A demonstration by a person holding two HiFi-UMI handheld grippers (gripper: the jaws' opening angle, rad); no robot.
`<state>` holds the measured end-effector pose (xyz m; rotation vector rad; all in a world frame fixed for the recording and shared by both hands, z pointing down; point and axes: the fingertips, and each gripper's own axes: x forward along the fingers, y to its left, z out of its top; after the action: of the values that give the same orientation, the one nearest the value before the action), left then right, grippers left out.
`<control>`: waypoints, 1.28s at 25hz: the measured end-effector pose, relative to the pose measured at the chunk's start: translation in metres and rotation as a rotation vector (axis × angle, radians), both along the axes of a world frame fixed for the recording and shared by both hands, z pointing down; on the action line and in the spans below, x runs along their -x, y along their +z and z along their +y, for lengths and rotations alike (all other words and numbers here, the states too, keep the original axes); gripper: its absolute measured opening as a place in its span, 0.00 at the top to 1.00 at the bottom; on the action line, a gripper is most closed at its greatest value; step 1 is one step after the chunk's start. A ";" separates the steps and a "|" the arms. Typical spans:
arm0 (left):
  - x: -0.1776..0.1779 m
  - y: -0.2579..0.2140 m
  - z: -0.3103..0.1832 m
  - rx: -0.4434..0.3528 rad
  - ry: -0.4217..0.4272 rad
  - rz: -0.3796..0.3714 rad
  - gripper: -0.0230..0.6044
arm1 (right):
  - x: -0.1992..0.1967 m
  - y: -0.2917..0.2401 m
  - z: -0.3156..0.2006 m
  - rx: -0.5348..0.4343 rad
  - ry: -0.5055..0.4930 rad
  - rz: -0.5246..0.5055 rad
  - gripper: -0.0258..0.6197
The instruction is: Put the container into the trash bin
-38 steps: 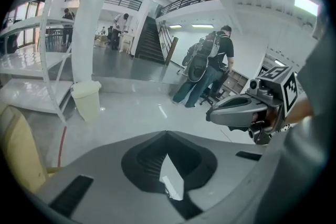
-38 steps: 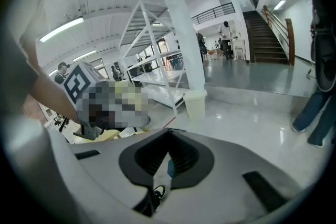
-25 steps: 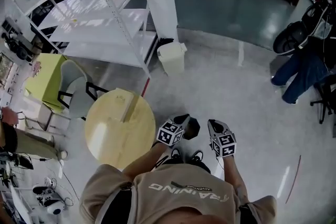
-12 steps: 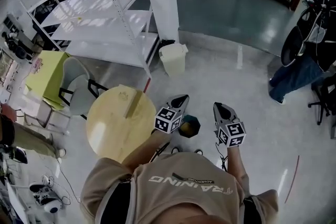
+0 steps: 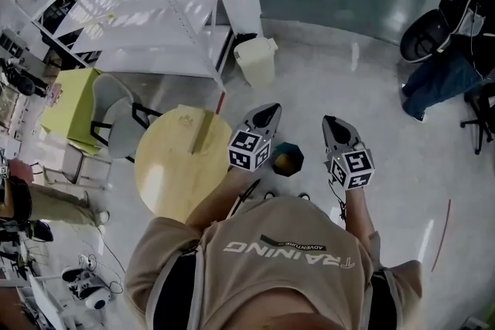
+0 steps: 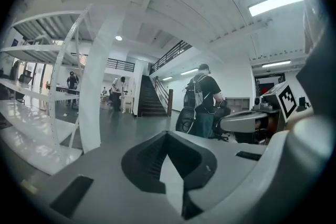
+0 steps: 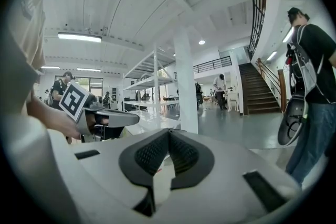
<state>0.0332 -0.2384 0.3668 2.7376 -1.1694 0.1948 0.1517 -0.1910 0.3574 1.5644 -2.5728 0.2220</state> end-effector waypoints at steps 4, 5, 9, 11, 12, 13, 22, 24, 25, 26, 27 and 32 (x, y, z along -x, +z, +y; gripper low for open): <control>0.003 0.009 0.002 0.009 -0.004 -0.022 0.96 | -0.001 -0.001 0.002 -0.001 0.007 0.000 0.96; 0.003 0.012 0.002 0.009 -0.004 -0.027 0.96 | 0.000 0.000 0.002 -0.001 0.009 -0.001 0.96; 0.004 0.015 0.001 -0.005 -0.006 -0.036 0.96 | -0.001 0.001 0.000 -0.012 0.013 0.005 0.96; 0.007 0.018 -0.001 -0.010 -0.013 -0.040 0.96 | 0.000 0.002 -0.001 -0.017 0.018 0.008 0.96; 0.009 0.019 -0.001 -0.009 -0.015 -0.041 0.96 | 0.001 0.004 -0.001 -0.014 0.019 0.009 0.96; 0.010 0.021 -0.001 -0.006 -0.016 -0.041 0.96 | 0.001 0.007 0.000 -0.009 0.020 0.010 0.96; 0.006 0.031 -0.005 0.030 0.003 -0.021 0.96 | 0.000 0.012 0.001 0.011 0.021 0.010 0.96; 0.008 0.035 -0.007 0.039 0.000 -0.023 0.96 | -0.001 0.012 0.000 0.011 0.024 0.010 0.96; 0.009 0.035 -0.007 0.041 -0.002 -0.024 0.96 | -0.002 0.013 0.000 0.011 0.026 0.009 0.96; 0.010 0.036 -0.008 0.042 -0.003 -0.024 0.96 | -0.003 0.014 0.000 0.012 0.029 0.007 0.96; 0.010 0.037 -0.008 0.043 -0.002 -0.025 0.96 | -0.003 0.014 0.000 0.013 0.032 0.005 0.96; 0.005 0.040 -0.013 0.049 0.010 -0.026 0.96 | -0.004 0.017 -0.002 0.012 0.037 0.000 0.96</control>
<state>0.0277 -0.2517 0.4069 2.7069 -1.1416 0.2580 0.1560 -0.1925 0.3746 1.6097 -2.5397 0.2403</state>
